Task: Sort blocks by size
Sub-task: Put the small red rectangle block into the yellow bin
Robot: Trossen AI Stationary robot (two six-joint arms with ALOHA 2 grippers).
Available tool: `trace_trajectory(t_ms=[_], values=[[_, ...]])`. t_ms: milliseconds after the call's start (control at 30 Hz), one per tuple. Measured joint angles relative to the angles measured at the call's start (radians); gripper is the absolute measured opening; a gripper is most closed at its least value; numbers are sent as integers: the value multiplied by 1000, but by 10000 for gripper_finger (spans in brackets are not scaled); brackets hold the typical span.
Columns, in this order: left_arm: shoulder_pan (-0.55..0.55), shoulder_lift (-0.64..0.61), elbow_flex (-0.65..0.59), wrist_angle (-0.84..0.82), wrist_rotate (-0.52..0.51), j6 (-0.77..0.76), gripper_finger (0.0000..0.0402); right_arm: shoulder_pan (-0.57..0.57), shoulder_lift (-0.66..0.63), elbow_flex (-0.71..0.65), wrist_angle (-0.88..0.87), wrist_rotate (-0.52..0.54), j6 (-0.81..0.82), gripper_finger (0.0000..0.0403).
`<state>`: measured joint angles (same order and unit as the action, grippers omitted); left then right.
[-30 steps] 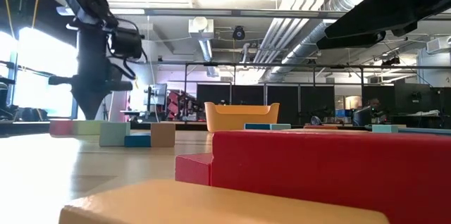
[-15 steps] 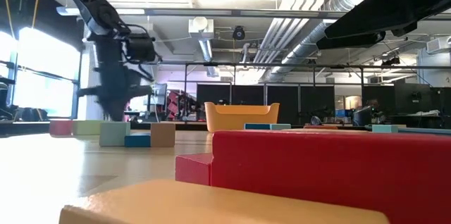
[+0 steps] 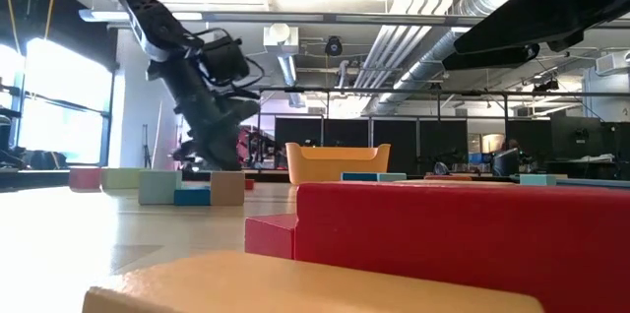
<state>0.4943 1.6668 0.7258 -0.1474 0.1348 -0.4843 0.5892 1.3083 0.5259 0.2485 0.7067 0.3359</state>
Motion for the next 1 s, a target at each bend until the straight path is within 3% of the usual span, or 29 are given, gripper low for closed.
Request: trace_trajectory(t_ms=[200, 500, 633, 867, 1000], values=[[-143, -80, 39, -25, 0, 10, 0, 0, 0, 0, -1, -3, 5, 252], [-358, -227, 54, -2, -203, 242, 18, 0, 0, 0, -5, -20, 23, 252], [-426, -206, 52, -22, -255, 314, 70, 0, 0, 0, -5, -23, 22, 252], [-464, -144, 52, -29, -442, 338, 194, 0, 0, 0, -5, -22, 22, 252], [-455, -143, 23, -5, -454, 351, 246, 0, 0, 0, -5, -23, 23, 252]])
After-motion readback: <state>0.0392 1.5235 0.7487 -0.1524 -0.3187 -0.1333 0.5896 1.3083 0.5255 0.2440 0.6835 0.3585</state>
